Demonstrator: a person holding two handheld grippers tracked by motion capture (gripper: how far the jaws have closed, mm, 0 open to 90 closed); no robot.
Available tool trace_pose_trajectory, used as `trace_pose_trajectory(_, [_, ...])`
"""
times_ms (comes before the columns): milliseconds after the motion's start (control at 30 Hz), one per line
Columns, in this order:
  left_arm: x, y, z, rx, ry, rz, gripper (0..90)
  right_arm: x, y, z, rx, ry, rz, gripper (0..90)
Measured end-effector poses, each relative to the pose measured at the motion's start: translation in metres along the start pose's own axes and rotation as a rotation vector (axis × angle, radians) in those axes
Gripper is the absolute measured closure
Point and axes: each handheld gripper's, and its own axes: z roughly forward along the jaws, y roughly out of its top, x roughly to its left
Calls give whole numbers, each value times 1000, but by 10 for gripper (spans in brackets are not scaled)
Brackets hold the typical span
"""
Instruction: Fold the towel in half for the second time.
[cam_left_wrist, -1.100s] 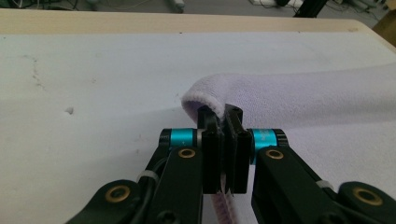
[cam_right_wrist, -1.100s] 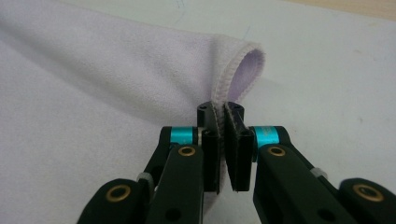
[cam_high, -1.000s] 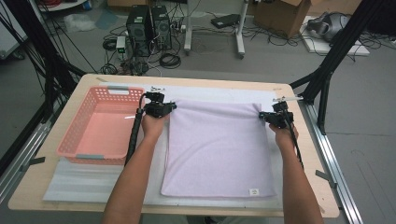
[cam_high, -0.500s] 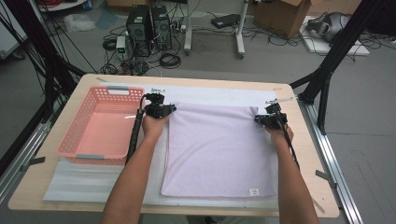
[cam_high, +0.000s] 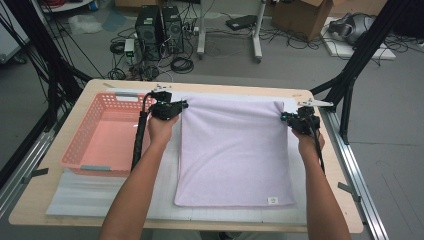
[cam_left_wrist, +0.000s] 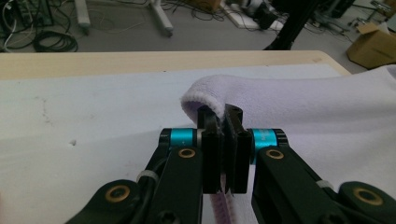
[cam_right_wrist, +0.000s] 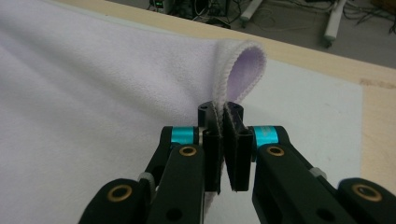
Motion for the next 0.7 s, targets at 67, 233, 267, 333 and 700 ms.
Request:
trace_pose_trajectory(67, [-5, -1, -7, -9, -10, 6, 864, 2, -2, -9, -15, 0, -17, 866])
trace_pose_trajectory(233, [-11, -6, -23, -8, -42, 28, 864, 6, -9, -26, -30, 15, -15, 865])
trace_pose_trajectory(267, [-12, -8, -26, -11, -48, 29, 863, 7, -11, -29, -33, 16, -20, 865])
trace_pose_trajectory(333, [-15, -13, -32, -5, -65, 35, 863, 12, -15, -35, -31, 20, -28, 865])
trace_pose_trajectory(700, [-28, -56, -65, -7, -141, 60, 863, 28, -54, -61, -2, 66, -36, 864])
